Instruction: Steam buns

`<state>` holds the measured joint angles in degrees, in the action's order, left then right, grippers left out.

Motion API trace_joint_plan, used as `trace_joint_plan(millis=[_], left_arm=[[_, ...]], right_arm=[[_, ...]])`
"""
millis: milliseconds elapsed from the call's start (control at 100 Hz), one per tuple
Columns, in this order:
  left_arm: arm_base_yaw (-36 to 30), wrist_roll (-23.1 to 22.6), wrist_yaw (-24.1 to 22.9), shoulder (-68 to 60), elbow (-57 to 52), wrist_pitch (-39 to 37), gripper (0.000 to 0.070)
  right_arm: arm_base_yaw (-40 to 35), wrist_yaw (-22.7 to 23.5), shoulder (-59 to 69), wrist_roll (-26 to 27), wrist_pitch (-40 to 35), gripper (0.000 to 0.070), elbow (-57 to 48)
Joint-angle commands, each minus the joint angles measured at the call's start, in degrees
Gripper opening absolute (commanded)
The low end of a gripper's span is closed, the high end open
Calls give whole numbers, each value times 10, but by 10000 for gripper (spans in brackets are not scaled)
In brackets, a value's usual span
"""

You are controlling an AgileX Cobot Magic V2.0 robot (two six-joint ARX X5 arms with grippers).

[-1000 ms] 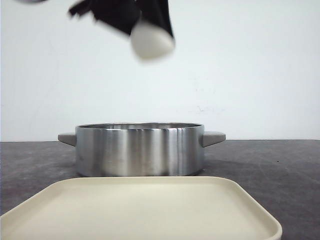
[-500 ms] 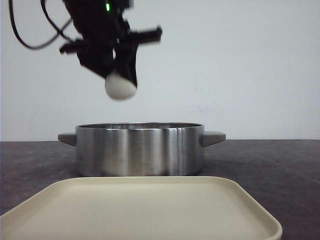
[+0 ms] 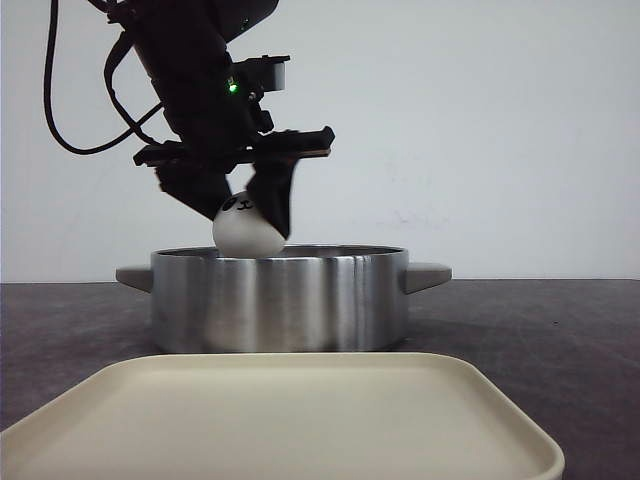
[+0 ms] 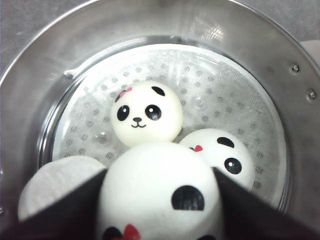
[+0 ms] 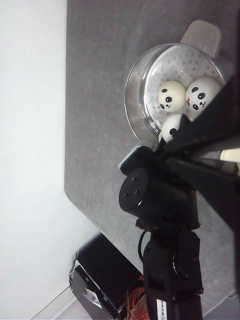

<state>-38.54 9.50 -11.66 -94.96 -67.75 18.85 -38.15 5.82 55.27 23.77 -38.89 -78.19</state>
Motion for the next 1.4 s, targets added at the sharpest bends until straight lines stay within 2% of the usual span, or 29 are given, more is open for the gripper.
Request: trace_joint_plan(millis=[0, 200, 370, 440, 610, 720, 800, 970, 1100, 1230, 1390], left_arm=[[-2, -9, 1, -9, -8, -6, 544], [-2, -9, -2, -3, -35, 54, 544], [-2, 4, -3, 26, -81, 123, 530], [-3, 12, -3, 63, -82, 135, 407], [-2, 21, -7, 179, -81, 169, 0], [-1, 18, -11, 269, -81, 165, 0], [-1, 17, -24, 331, -81, 173, 0], [3, 5, -88, 438, -63, 255, 0], [12, 7, -99, 525, -10, 254, 0], [15, 7, -99, 593, 31, 258, 0], [15, 32, -100, 628, 39, 303, 0]], right_arm=[[-4, -2, 5, -9, 4, 14, -12], [-4, -5, 5, -22, -3, 14, -12], [-5, -50, 5, -56, -24, 14, -11], [-5, -76, 4, -85, -39, 14, -8], [-14, -116, -5, -139, -49, 14, 16], [-23, -125, -33, -172, -31, 14, 48], [-27, -125, -67, -185, 8, 14, 87], [-29, -126, -156, -186, 132, 14, 197], [-29, -136, -206, -184, 192, 14, 266], [-29, -138, -221, -184, 188, 14, 289], [-29, -134, -221, -184, 192, 14, 289]])
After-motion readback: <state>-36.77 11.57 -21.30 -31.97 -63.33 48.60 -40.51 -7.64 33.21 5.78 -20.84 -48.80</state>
